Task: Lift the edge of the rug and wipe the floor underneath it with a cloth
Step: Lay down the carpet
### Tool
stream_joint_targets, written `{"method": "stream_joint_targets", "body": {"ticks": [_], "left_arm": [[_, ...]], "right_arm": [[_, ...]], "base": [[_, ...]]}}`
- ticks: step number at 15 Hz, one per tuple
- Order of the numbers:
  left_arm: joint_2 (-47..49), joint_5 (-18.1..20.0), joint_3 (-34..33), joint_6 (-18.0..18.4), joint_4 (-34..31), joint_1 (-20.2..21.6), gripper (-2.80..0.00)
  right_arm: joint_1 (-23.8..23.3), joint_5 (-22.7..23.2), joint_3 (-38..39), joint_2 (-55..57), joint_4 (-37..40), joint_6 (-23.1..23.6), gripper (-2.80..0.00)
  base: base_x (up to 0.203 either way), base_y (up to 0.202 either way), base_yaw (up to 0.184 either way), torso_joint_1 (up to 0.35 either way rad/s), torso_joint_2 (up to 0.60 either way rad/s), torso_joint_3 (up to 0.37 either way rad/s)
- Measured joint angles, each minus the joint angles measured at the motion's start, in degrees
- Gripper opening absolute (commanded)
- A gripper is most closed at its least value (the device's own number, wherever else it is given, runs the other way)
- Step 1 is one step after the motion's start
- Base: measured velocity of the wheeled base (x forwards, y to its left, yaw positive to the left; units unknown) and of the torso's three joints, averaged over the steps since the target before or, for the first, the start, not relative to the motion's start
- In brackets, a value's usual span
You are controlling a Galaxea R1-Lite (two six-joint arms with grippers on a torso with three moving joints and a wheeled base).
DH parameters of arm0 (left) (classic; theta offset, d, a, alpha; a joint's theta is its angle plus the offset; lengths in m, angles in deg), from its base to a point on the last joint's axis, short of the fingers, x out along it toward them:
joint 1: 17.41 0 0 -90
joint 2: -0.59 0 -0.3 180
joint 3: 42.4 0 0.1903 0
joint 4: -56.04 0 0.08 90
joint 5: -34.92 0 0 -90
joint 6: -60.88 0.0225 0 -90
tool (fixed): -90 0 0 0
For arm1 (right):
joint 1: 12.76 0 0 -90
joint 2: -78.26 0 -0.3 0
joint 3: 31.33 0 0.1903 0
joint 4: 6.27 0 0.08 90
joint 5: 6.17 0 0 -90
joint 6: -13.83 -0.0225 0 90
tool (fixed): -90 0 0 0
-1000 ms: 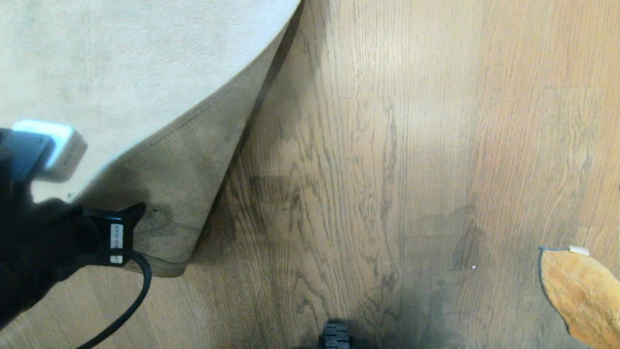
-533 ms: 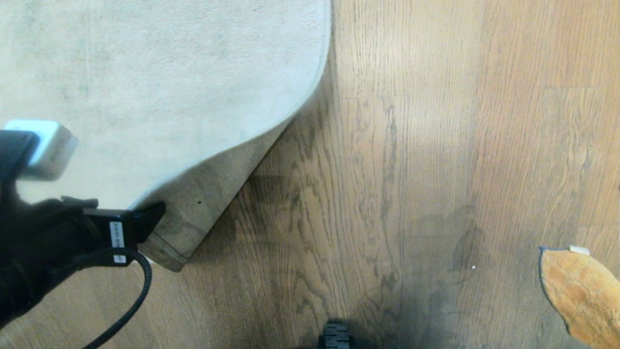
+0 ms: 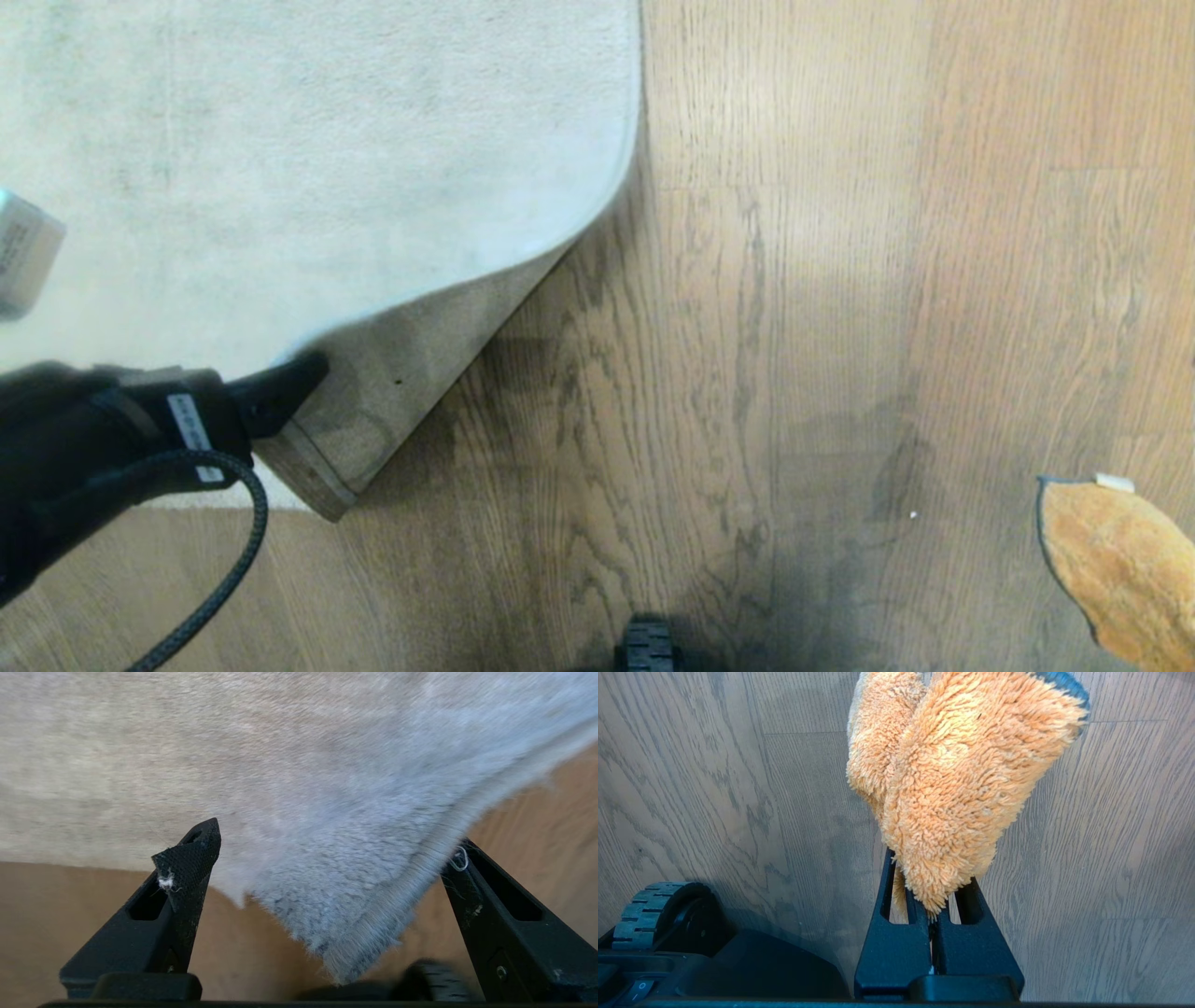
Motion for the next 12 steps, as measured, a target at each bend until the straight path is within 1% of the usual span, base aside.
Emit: {"method": "stream_joint_targets", "body": {"ticks": [2,7,12], "left_arm": [[-0.22,0.00,0.00,-1.41,2.31,-0.90,0.00],[-0.42,0.00,0.01,-1.55,7.04,-1.22,0.00],[-0.44,0.08,-1.55,-1.44,7.73,-1.94,0.00]], "right_arm": [[0.00,0.04,0.00,0.00,0.00,0.00,-2.80],[0.00,0.02,0.00,0.00,-0.02,0.02,-2.80],[0.00,0.01,0.00,0.00,-0.01,0.01,-2.80]], "base": [[0.000,0.000,0.000,0.000,0.00,0.000],[0.000,0.000,0.000,0.000,0.00,0.000],[0.000,0.000,0.000,0.000,0.00,0.000]]}}
